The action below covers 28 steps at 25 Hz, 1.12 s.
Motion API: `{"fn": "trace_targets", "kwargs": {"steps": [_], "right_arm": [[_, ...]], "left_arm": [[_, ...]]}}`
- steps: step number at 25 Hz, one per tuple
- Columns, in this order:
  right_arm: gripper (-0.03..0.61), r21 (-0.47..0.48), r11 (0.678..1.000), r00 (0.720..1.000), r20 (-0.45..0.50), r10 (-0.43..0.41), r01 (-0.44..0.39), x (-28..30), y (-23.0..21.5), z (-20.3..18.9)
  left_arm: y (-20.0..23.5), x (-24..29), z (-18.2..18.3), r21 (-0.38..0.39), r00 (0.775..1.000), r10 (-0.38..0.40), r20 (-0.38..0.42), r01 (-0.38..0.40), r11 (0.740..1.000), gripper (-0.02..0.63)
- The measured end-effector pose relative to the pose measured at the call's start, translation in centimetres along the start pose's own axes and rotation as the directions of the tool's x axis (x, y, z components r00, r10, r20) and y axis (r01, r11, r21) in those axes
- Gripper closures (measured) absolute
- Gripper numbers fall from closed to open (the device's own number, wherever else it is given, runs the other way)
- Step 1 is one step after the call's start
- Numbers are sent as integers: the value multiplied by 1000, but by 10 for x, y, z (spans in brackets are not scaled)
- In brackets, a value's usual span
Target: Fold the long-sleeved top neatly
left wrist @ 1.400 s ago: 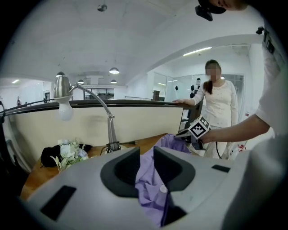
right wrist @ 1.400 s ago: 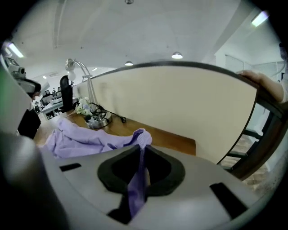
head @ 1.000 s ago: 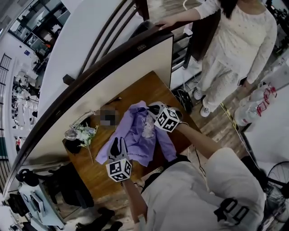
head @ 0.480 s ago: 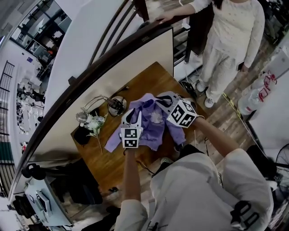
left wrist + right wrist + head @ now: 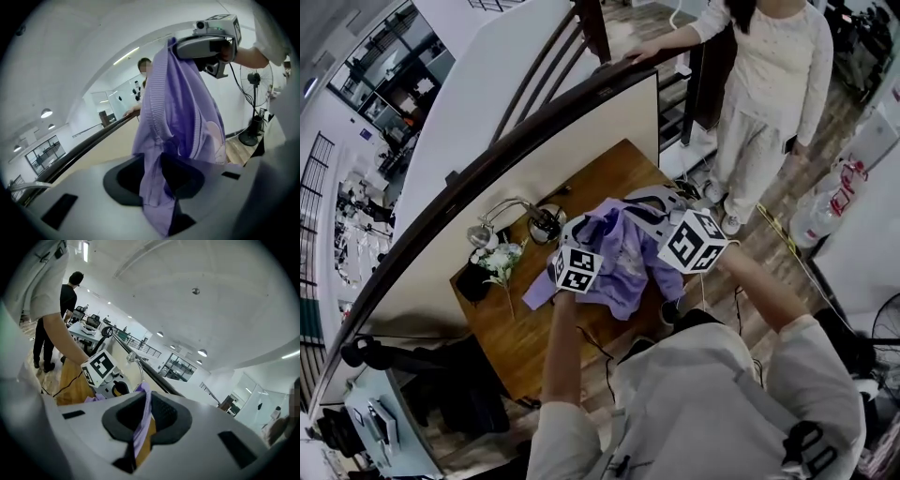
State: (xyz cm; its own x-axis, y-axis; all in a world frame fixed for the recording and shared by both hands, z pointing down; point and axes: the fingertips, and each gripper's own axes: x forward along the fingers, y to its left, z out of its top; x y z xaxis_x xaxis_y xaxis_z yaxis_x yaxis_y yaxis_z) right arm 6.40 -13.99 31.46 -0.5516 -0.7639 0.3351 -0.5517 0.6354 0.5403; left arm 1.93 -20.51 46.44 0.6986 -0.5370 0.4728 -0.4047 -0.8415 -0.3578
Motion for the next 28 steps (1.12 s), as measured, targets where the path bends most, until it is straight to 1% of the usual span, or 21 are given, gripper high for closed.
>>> {"fn": "trace_targets", "kwargs": {"steps": [3, 5, 6, 8, 11, 13, 15, 17, 21, 24, 26, 28], "right_arm": [[541, 14, 1000, 999, 34, -17, 17, -12, -5, 14], [543, 16, 1000, 998, 53, -23, 22, -19, -8, 23], [541, 10, 1000, 998, 52, -28, 28, -23, -9, 25], [541, 6, 999, 998, 45, -46, 46, -33, -13, 26], [541, 24, 996, 996, 25, -86, 86, -49, -24, 19], [541, 38, 993, 994, 12, -110, 109, -56, -32, 12], [541, 62, 991, 993, 18, -117, 116, -59, -35, 10], [541, 73, 991, 993, 42, -114, 110, -63, -36, 12], [540, 97, 989, 988, 104, -118, 108, -73, -47, 22], [540, 129, 985, 979, 156, -135, 115, -74, -54, 33], [540, 116, 989, 975, 191, -116, 95, -78, -53, 44], [540, 90, 994, 968, 235, -87, 67, -93, -46, 59]], "left_arm": [[-14, 2, 19, 60, 998, -55, 15, 54, 997, 494], [-21, 9, 28, 95, 997, -69, 17, 67, 993, 495], [-24, 11, 33, 107, 997, -69, 22, 66, 992, 522], [-28, 9, 44, 116, 996, -74, 44, 68, 991, 555], [-29, -5, 51, 109, 993, -69, 93, 59, 992, 564], [-16, -23, 49, 100, 992, -48, 117, 37, 994, 572], [2, -52, 47, 85, 991, -13, 133, 1, 996, 574], [19, -86, 53, 65, 988, 39, 149, -49, 997, 574], [36, -142, 87, 60, 973, 146, 180, -159, 985, 575], [41, -178, 112, 62, 955, 246, 167, -259, 964, 577], [42, -203, 127, 52, 936, 317, 156, -328, 943, 577], [33, -226, 141, 56, 915, 375, 149, -386, 921, 577]]}}
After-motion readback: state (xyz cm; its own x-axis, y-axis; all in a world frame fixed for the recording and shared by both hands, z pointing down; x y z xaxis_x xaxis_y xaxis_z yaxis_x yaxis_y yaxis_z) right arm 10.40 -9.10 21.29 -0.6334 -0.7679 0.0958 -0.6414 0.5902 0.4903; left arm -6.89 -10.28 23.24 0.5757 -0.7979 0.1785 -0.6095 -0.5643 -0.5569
